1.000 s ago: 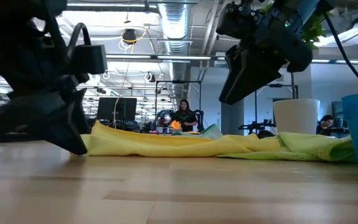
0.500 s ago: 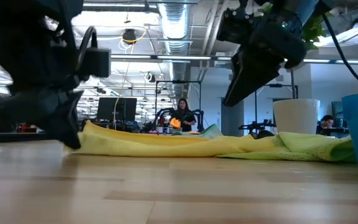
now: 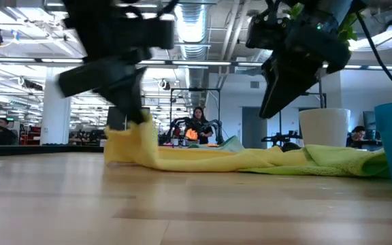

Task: Fold microfiber towels
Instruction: Fold the yellow towel

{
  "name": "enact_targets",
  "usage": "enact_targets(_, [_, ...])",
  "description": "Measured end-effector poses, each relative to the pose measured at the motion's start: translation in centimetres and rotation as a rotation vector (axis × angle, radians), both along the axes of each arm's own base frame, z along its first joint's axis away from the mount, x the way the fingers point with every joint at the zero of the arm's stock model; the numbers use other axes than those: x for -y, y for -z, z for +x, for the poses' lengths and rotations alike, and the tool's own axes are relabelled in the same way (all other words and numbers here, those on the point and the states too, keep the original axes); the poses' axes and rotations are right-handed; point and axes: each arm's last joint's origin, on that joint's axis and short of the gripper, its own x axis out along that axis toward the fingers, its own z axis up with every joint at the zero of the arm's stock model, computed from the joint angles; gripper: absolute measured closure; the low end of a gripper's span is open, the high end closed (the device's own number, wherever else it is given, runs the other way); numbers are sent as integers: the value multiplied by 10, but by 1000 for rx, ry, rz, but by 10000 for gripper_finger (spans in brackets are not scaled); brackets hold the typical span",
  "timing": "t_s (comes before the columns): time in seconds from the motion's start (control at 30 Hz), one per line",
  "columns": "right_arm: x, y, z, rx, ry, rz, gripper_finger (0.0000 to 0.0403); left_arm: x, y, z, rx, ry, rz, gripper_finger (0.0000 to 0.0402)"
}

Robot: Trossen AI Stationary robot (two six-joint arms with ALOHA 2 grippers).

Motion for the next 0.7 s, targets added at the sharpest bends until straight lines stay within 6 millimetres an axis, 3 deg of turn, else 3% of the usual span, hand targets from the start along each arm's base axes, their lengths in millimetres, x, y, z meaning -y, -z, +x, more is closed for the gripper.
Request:
enact_targets(0.3, [-9,-26,-18,42,-42,5,271,-38,-13,46,107,204,-58,399])
enact_targets(0.7, [-17,-49,-51,13,-75,12,270,-68,-22,69,241,288,-71,400])
